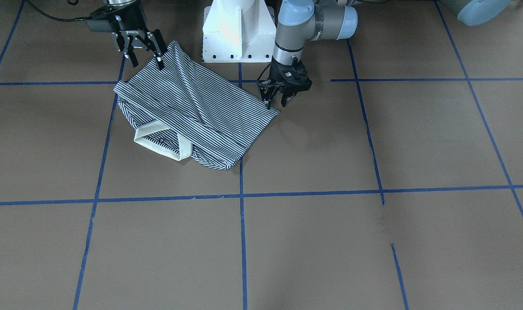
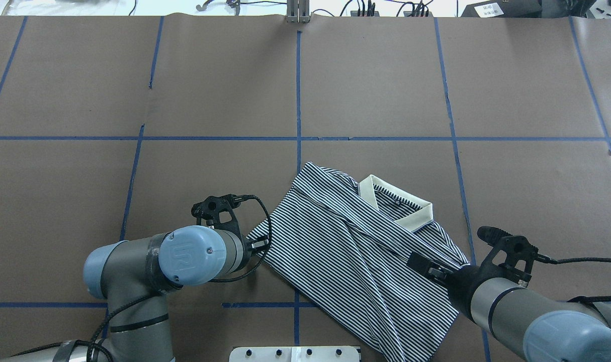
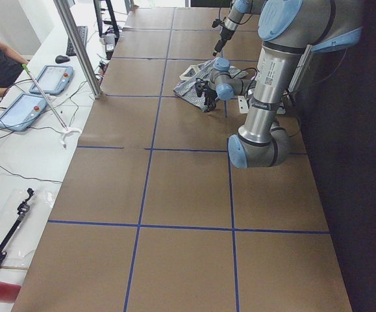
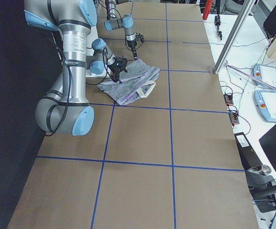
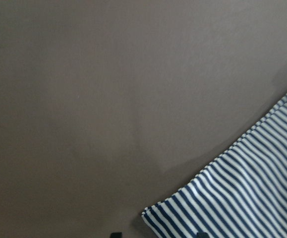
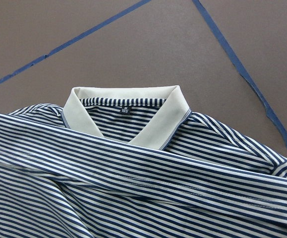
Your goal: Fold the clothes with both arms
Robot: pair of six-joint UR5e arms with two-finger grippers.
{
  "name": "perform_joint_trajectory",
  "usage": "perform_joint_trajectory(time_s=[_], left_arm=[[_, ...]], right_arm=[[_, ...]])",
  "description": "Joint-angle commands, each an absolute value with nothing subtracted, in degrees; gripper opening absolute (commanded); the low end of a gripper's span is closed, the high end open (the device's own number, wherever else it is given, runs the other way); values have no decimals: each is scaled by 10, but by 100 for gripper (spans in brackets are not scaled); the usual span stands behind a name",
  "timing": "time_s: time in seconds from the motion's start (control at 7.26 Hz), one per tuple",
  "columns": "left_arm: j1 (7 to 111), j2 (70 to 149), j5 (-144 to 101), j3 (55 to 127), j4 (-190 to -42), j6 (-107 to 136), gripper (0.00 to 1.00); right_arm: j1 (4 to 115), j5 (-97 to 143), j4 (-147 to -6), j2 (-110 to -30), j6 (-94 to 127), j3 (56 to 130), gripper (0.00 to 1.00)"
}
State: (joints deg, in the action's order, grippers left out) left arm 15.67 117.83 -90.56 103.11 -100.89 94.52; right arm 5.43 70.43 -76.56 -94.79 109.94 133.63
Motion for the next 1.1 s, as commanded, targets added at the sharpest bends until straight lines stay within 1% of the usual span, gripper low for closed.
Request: perform_joint_trajectory(time_s=[0.0, 0.28, 0.41, 0.55, 0.69, 0.83, 0.96], left_arm=[[156, 1185, -895, 1027, -1008, 945, 53], [159, 1185, -894, 1030, -1008, 945, 40], [159, 1182, -894, 1029, -1008, 944, 38], [159, 1183, -894, 1027, -1008, 944, 39], [159, 1183, -894, 1027, -1008, 944, 30], [160, 1181, -893, 1024, -1008, 944, 4], [163, 1181, -891, 1025, -1006, 942, 0]], right_arm=[[56, 704, -766, -944, 1100, 1331, 100], [56, 703, -766, -944, 1100, 1326, 100], [56, 703, -766, -944, 1100, 1325, 100], [56, 702, -766, -944, 1100, 1324, 100], [58, 702, -766, -944, 1100, 1324, 100], [58, 702, -766, -944, 1100, 1324, 100], [58, 702, -766, -944, 1099, 1324, 100]])
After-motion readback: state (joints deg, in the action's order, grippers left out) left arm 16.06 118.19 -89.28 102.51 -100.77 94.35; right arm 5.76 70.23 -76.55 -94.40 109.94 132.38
